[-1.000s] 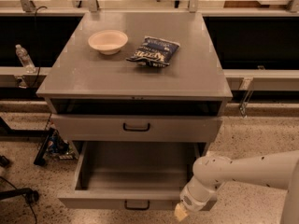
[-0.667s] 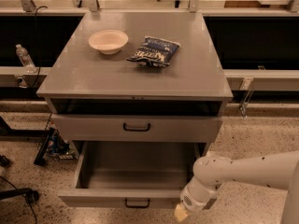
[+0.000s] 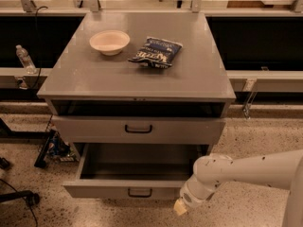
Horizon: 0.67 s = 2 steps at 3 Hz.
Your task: Close middle drawer
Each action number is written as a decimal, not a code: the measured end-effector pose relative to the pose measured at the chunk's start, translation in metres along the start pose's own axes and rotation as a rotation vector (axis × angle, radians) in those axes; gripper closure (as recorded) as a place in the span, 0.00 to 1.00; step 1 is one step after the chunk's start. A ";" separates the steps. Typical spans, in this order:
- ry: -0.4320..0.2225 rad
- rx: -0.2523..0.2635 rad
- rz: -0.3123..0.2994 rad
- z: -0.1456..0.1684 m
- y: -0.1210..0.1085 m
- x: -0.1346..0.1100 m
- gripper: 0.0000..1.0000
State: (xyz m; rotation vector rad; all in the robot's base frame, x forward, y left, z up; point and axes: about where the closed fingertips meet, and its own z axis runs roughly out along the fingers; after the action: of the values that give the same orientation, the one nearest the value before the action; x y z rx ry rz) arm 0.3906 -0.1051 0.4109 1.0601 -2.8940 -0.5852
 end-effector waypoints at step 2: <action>-0.031 0.023 -0.067 0.007 -0.009 -0.029 1.00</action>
Offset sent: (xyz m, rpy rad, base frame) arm 0.0568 0.0265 -0.0098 0.0148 -0.1209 0.0914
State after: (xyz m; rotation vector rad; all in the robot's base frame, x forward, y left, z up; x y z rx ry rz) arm 0.4172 -0.0911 0.4053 1.1653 -2.9087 -0.5779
